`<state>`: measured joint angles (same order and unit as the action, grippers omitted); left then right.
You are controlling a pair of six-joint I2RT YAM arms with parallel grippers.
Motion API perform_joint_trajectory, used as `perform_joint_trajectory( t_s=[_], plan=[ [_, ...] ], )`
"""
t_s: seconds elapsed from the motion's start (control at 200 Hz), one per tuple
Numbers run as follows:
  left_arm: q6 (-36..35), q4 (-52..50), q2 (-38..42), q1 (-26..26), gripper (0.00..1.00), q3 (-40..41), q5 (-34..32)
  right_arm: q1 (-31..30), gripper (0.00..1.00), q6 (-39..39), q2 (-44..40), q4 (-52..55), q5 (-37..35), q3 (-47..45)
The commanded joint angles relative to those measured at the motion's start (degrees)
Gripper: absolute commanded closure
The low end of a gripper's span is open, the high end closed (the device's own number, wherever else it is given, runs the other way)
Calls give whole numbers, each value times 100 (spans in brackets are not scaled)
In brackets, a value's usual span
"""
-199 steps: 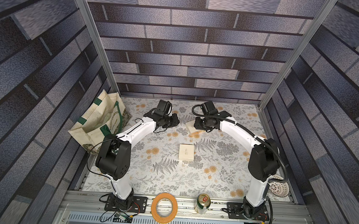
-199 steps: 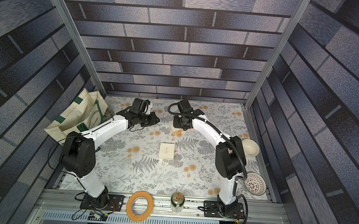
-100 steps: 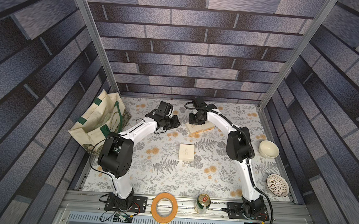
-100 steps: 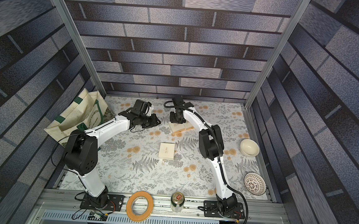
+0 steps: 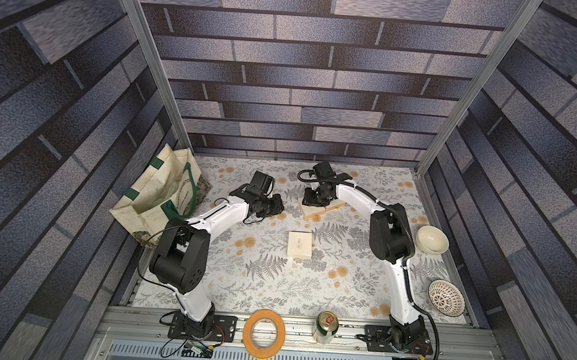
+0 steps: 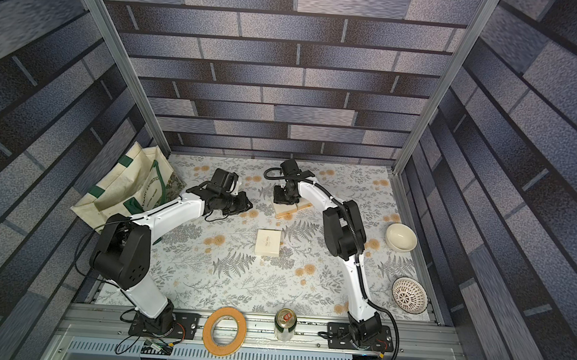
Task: Take out the earrings from the drawer-style jewelry box
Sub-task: Move the jewelry box to the center of the board.
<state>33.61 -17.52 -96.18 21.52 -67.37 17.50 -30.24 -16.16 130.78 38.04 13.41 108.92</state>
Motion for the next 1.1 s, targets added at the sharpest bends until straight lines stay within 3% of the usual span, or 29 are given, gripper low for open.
perform_joint_trajectory(
  t_s=[0.0, 0.336, 0.806, 1.097],
  plan=[
    [90, -46, 192, -51, 77, 95, -145, -78, 68, 351, 46, 517, 510, -606],
    [-88, 150, -371, -95, 76, -480, 145, -87, 69, 835, -788, -53, 887, -1846],
    [-427, 888, -1820, -133, 76, -1615, 1142, -123, 66, -279, -2688, -1112, 701, -3521],
    [-527, 965, -2205, 37, 76, -1912, 1335, -149, 74, -645, -2947, -1065, 532, -4259]
  ],
)
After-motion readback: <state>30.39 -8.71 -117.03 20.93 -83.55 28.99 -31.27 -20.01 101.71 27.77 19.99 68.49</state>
